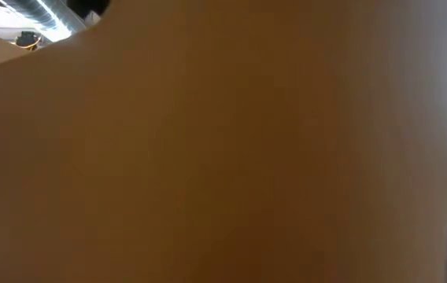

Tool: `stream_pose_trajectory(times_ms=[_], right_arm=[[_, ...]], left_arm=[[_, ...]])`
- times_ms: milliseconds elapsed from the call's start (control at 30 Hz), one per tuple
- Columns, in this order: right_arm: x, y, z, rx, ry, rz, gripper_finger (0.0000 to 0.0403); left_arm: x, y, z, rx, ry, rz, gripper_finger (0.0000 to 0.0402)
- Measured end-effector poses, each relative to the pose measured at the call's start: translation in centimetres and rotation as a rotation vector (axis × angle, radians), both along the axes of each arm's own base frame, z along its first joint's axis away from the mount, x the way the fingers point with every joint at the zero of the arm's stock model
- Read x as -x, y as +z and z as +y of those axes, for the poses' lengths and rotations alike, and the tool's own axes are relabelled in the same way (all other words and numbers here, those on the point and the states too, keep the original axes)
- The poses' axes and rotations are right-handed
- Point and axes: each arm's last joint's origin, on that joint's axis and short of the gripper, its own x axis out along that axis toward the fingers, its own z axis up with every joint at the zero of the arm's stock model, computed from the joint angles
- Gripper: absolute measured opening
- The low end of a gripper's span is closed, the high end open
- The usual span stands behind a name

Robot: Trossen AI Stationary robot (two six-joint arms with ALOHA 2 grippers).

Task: Sort Maruchan noodles
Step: Put the green noodle pack into the white bin

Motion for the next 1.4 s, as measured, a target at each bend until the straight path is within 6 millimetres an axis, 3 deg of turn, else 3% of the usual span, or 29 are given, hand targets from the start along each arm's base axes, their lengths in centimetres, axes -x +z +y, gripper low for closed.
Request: stream_pose_trajectory(times_ms=[200, 433, 533, 633, 767, 900, 1133, 1400], right_arm=[[-2.8, -2.5, 0.0, -0.057, 0.121, 0.064, 0.024], [-6.6, -3.5, 2.0, -0.099, 0.31, -0.151, 0.0215], [-7.1, -2.7, 3.4, -0.091, 0.385, -0.165, 0.0212], [-7.5, -0.3, 4.9, -0.059, 0.467, -0.202, 0.0211], [-6.6, 2.1, 5.5, 0.077, 0.506, -0.163, 0.0217], [-6.0, 2.6, 3.6, 0.1, 0.517, -0.11, 0.0246], [-7.3, 2.1, -2.2, -0.058, 0.584, -0.21, 0.0296], [-7.7, -1.9, -6.1, -0.296, 0.631, -0.225, 0.0309]], left_arm=[[0.4, 0.1, -3.1, 0.017, 0.02, -0.024, 0.0107], [1.0, 0.3, -5.4, 0.071, 0.054, -0.051, 0.0107], [1.0, 0.4, -5.9, 0.089, 0.063, -0.075, 0.0107], [0.7, 0.9, -6.0, 0.111, 0.058, -0.135, 0.0107], [0.5, 1.2, -5.8, 0.12, 0.062, -0.165, 0.0107], [0.3, 1.1, -5.2, 0.116, 0.072, -0.157, 0.0107], [0.2, 0.9, -4.5, 0.074, -0.006, -0.116, 0.0107], [2.2, -3.1, -5.4, 0.075, -0.064, -0.038, 0.0107]])
